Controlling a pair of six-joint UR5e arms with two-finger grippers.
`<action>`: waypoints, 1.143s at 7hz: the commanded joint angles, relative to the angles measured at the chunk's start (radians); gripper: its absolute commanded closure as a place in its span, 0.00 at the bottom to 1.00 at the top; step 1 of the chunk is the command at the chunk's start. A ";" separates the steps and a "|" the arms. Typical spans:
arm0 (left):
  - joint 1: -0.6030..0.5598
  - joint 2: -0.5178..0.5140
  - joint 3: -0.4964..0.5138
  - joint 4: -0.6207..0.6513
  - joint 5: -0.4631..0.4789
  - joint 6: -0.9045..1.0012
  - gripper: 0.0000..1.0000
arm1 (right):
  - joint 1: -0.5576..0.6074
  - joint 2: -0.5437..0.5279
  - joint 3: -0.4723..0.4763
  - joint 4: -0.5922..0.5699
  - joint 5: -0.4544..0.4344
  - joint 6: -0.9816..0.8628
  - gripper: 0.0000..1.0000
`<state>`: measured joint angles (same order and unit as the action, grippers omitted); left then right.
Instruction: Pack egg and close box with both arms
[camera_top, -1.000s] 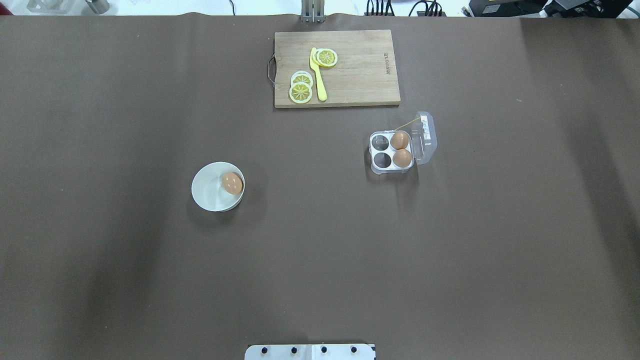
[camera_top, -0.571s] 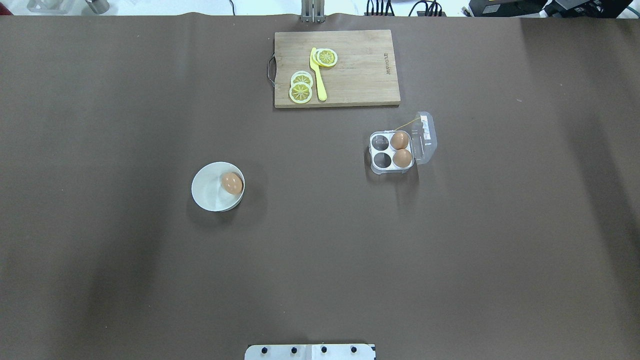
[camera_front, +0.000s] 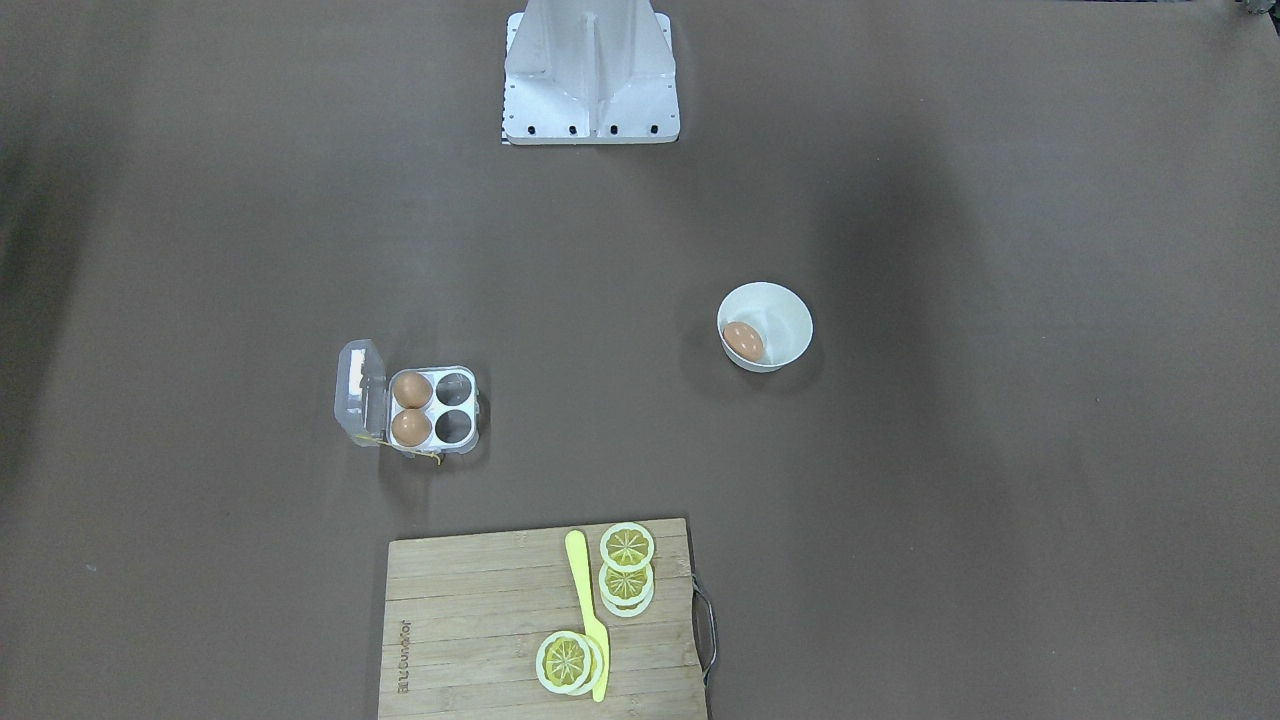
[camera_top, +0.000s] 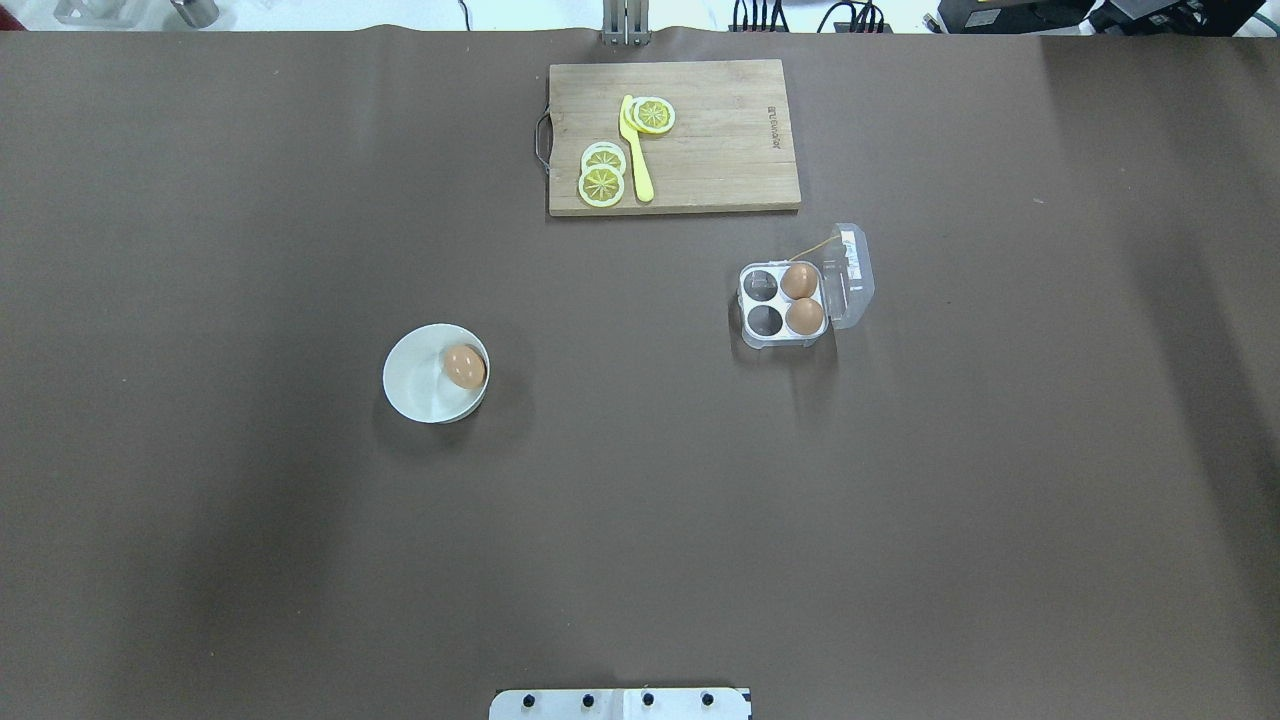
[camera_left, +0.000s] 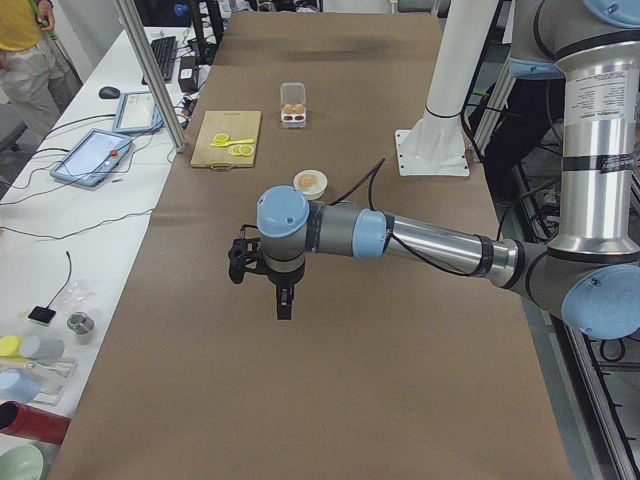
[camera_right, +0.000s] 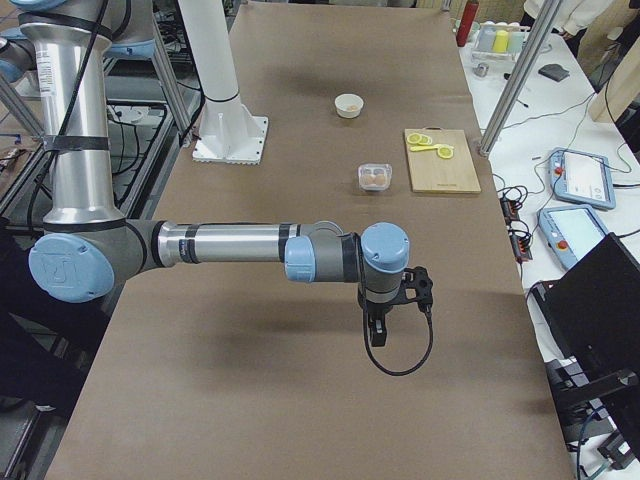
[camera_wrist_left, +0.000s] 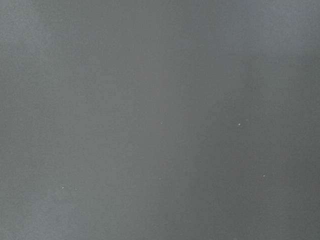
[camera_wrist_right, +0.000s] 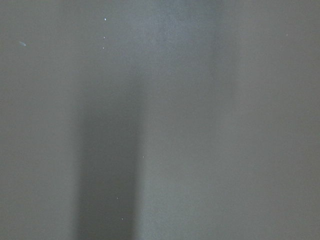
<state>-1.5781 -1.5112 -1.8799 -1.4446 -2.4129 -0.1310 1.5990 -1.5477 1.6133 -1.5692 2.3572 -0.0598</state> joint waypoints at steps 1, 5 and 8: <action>0.091 -0.067 -0.021 -0.005 0.000 -0.114 0.02 | -0.001 0.001 0.002 0.000 0.001 0.000 0.00; 0.243 -0.090 -0.099 -0.148 0.029 -0.253 0.02 | -0.001 0.003 0.011 0.000 -0.001 0.002 0.01; 0.422 -0.093 -0.062 -0.435 0.073 -0.578 0.02 | -0.001 0.002 0.010 0.000 -0.001 -0.002 0.00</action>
<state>-1.2217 -1.6077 -1.9583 -1.7448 -2.3727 -0.5994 1.5985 -1.5450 1.6243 -1.5692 2.3562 -0.0599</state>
